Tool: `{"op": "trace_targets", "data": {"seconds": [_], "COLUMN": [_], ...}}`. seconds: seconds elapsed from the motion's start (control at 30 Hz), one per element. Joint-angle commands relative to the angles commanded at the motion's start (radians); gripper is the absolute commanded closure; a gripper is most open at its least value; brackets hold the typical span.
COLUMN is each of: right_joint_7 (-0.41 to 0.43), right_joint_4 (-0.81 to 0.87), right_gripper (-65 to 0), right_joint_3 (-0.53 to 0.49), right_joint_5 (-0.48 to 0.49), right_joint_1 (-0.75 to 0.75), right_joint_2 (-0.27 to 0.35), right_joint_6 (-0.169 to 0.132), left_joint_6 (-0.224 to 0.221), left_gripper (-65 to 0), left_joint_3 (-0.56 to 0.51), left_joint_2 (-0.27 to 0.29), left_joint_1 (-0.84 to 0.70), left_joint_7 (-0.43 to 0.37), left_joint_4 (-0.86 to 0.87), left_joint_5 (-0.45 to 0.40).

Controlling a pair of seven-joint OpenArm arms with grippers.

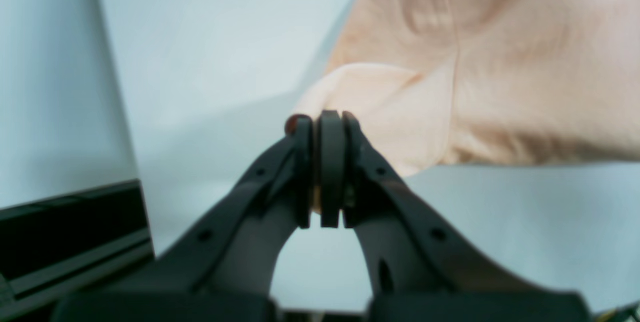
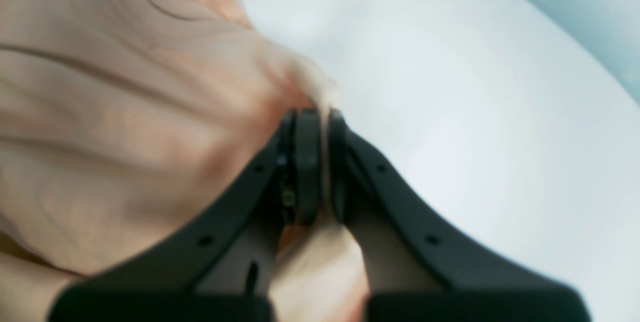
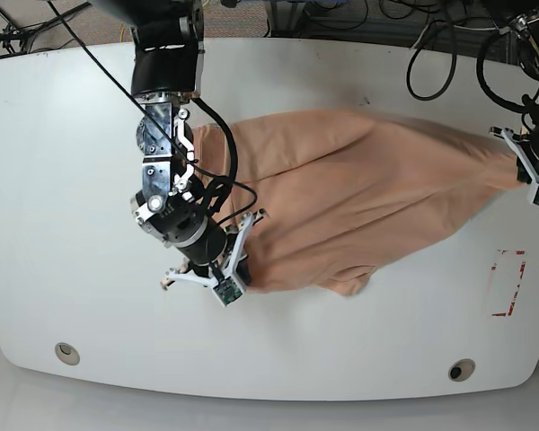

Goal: Fold the T-shirt properly
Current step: 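Lift the shirt with both grippers and pull it toward the robot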

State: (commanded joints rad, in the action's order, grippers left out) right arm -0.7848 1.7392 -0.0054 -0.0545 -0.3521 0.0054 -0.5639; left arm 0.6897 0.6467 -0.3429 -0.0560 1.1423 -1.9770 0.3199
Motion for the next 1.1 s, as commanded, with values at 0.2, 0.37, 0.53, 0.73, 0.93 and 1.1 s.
{"op": "trace_targets", "data": {"seconds": [0.2, 0.37, 0.53, 0.73, 0.93, 1.1], "right_joint_7": [0.018, 0.023, 0.023, 0.023, 0.021, 0.021], "right_joint_4": [-0.003, -0.003, -0.037, -0.118, -0.21, -0.282], "right_gripper": [0.0, 0.0, 0.0, 0.0, 0.0, 0.0], "right_joint_3": [0.002, 0.002, -0.003, -0.003, -0.005, -0.009], "right_joint_5": [0.0, 0.0, 0.0, -0.002, -0.011, -0.009], "right_joint_1": [-0.115, -0.224, -0.354, -0.519, -0.709, -0.861], "right_joint_2": [0.048, 0.078, 0.11, 0.149, 0.18, 0.196], "right_joint_6": [-0.002, -0.002, -0.002, -0.043, -0.091, -0.094], "left_joint_6": [-0.006, -0.009, -0.032, -0.06, -0.072, -0.087], "left_gripper": [0.0, 0.0, 0.0, 0.0, 0.0, 0.0], "left_joint_3": [-0.043, -0.132, -0.203, -0.293, -0.298, -0.299], "left_joint_2": [0.0, 0.0, 0.0, 0.005, 0.008, 0.002], "left_joint_1": [0.158, 0.304, 0.476, 0.663, 0.878, 1.049], "left_joint_7": [0.0, 0.0, 0.0, 0.0, 0.0, -0.006], "left_joint_4": [0.005, 0.006, 0.011, 0.038, 0.14, 0.253], "left_joint_5": [-0.005, -0.006, -0.061, -0.166, -0.216, -0.219]}}
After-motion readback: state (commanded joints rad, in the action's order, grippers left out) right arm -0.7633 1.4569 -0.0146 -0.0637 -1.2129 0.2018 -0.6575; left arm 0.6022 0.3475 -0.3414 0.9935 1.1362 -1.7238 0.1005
